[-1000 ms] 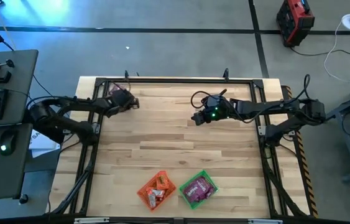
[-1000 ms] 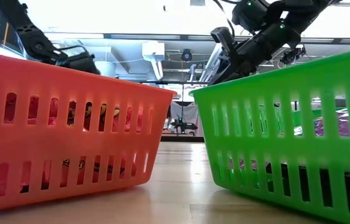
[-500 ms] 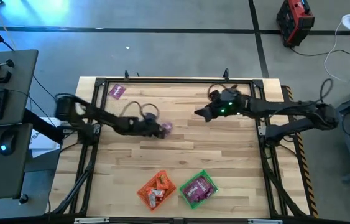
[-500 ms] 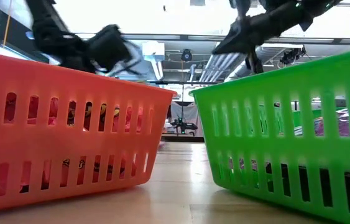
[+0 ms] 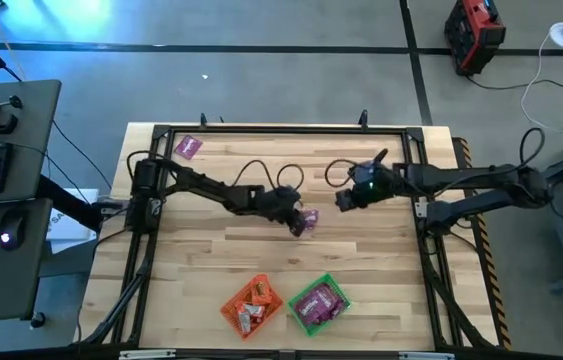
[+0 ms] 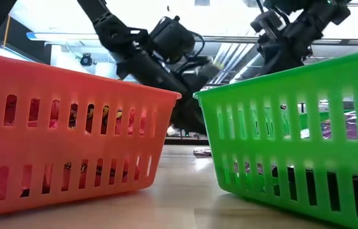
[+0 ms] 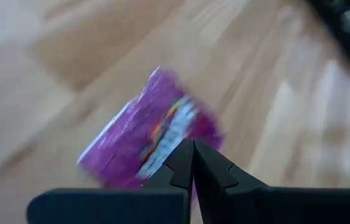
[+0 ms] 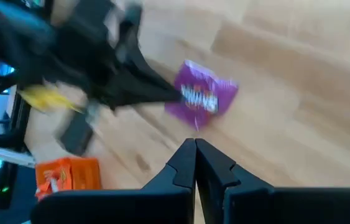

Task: Sort candy by brand, put in halloween buckets
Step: Put the purple candy into the green bin

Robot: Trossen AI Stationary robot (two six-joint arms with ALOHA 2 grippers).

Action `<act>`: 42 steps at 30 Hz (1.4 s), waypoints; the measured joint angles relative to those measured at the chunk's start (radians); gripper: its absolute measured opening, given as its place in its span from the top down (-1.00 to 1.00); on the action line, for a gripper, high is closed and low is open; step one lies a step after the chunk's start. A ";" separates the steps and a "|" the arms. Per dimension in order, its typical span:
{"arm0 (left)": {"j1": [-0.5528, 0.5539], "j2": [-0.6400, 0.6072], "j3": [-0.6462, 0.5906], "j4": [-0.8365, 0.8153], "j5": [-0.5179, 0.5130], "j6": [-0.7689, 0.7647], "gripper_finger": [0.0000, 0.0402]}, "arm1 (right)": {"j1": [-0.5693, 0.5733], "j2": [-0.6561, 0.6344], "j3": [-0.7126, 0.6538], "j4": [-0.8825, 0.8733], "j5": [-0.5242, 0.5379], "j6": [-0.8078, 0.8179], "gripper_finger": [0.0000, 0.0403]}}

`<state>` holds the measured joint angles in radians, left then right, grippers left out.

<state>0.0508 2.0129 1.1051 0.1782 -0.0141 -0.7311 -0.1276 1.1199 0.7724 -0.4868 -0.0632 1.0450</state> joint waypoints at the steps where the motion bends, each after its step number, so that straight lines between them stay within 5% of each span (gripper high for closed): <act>1: 0.007 -0.009 0.009 -0.001 0.013 0.012 1.00 | 0.007 -0.001 -0.019 0.008 -0.012 0.023 1.00; 6: 0.045 -0.102 0.003 -0.107 0.050 0.137 1.00 | 0.036 -0.001 -0.152 0.173 -0.062 0.161 1.00; 11: 0.070 -0.186 -0.053 -0.254 0.069 0.282 1.00 | 0.051 0.010 -0.322 0.525 -0.062 0.322 0.99; 15: 0.081 -0.195 -0.135 -0.169 0.116 0.252 1.00 | 0.051 0.060 -0.389 0.627 -0.061 0.467 0.85; 26: 0.058 -0.181 -0.194 0.034 0.117 0.226 1.00 | 0.047 0.324 -0.380 0.834 -0.072 0.678 0.10; 42: 0.051 -0.028 -0.181 0.140 0.156 0.235 1.00 | 0.034 0.580 -0.174 0.836 -0.090 0.704 0.07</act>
<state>0.1015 1.9851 0.9241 0.3182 0.1421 -0.4964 -0.0933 1.7002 0.5989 0.3490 -0.1528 1.7493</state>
